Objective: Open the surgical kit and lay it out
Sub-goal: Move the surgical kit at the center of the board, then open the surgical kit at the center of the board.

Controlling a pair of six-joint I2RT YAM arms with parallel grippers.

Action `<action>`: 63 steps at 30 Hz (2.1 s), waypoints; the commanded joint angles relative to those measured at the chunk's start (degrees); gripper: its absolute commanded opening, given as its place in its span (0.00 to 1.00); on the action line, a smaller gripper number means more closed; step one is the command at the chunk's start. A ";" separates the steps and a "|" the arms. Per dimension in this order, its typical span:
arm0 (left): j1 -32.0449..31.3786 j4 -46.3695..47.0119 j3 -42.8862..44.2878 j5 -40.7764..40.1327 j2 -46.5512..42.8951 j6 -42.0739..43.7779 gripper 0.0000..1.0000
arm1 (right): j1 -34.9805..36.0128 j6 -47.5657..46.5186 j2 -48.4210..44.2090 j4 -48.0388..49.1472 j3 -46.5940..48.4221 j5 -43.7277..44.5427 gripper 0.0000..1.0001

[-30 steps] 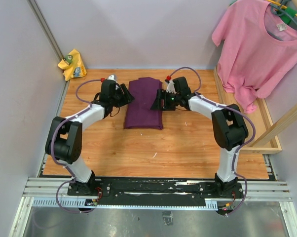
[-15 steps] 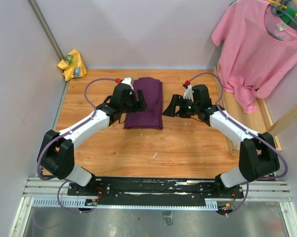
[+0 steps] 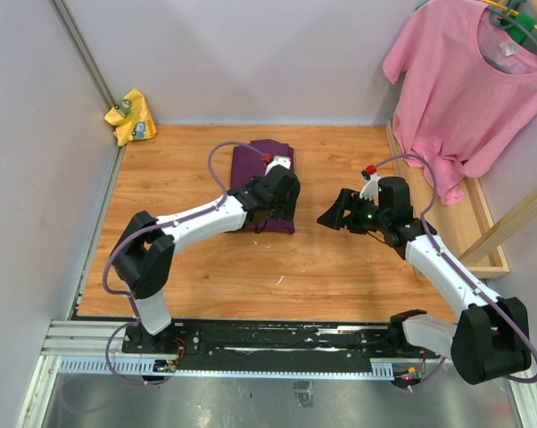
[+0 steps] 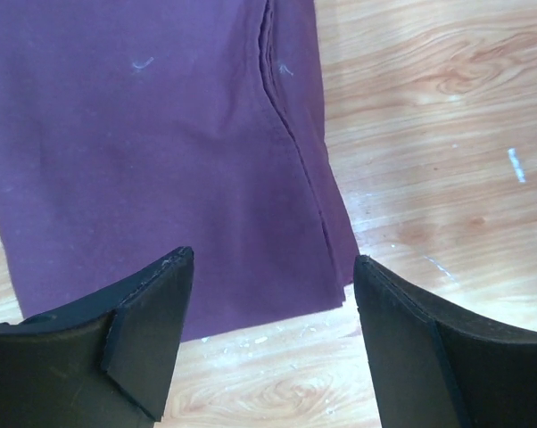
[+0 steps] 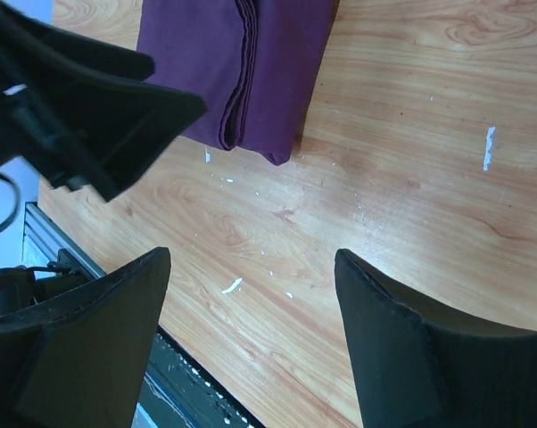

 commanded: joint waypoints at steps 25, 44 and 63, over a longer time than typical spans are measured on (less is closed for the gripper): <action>-3.45 -8.58 8.98 -11.98 8.14 -2.25 0.00 | -4.23 0.03 -0.41 2.09 -4.47 -5.79 0.75; 28.69 2.15 -17.76 -3.22 -20.09 -8.14 0.00 | -3.77 -0.40 2.30 -1.91 1.91 -7.69 0.75; 43.65 6.76 -24.57 0.92 -20.25 -8.33 0.82 | 9.36 -7.26 4.69 -12.90 10.02 9.21 0.75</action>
